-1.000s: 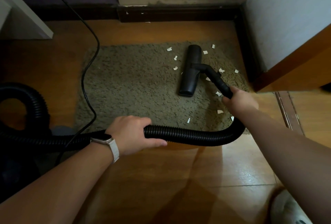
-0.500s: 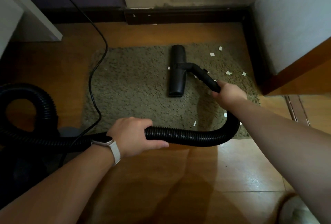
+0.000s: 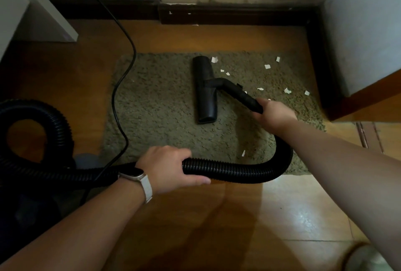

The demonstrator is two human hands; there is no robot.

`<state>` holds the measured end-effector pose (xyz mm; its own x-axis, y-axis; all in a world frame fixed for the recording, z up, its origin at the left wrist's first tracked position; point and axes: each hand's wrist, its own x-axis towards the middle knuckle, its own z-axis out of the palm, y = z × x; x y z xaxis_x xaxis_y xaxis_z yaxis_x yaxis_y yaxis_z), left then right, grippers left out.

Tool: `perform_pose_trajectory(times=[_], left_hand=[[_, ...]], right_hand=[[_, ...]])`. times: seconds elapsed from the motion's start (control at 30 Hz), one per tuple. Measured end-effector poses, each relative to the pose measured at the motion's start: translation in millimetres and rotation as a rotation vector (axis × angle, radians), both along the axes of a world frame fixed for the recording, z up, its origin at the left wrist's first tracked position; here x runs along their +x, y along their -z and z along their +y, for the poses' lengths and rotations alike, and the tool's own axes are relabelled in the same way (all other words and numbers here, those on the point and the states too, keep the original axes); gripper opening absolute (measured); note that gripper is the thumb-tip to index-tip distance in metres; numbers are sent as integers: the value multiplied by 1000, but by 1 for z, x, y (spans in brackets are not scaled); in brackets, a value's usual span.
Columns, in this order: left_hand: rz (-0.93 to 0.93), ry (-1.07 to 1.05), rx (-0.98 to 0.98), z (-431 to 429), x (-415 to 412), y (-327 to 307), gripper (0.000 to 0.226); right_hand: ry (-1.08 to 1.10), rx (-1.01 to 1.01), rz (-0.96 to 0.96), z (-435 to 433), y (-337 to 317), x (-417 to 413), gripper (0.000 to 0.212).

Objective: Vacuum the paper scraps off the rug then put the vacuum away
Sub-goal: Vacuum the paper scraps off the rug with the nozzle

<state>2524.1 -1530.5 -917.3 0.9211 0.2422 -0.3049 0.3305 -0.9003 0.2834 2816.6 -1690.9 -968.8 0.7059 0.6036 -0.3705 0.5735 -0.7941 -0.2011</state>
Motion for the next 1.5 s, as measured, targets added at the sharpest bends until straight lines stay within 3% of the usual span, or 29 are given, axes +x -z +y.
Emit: perform_pose_trajectory(times=[0.2, 0.3, 0.43, 0.67, 0.93, 1.1, 1.3, 1.5], left_hand=[[8, -11, -21, 3, 7, -9, 77], [31, -42, -31, -1, 8, -10, 76], [89, -69, -32, 0, 19, -17, 72], [235, 57, -256, -30, 70, -29, 29], [408, -47, -335, -46, 143, -51, 37], [327, -153, -133, -54, 149, -51, 63], [152, -253, -41, -46, 147, -11, 68], [90, -269, 37, -33, 163, 0, 77]], right_hand=[[-46, -115, -76, 0, -35, 0, 19], [-133, -152, -114, 0, -50, 9, 29], [-254, -129, -113, 8, -64, 23, 26], [-213, 58, 10, 19, -48, 69, 14], [-205, 247, 248, 17, -22, 113, 20], [-126, 328, 400, 3, -5, 119, 23], [-141, 345, 332, 17, 19, 144, 19], [5, 274, 259, 17, 21, 169, 28]])
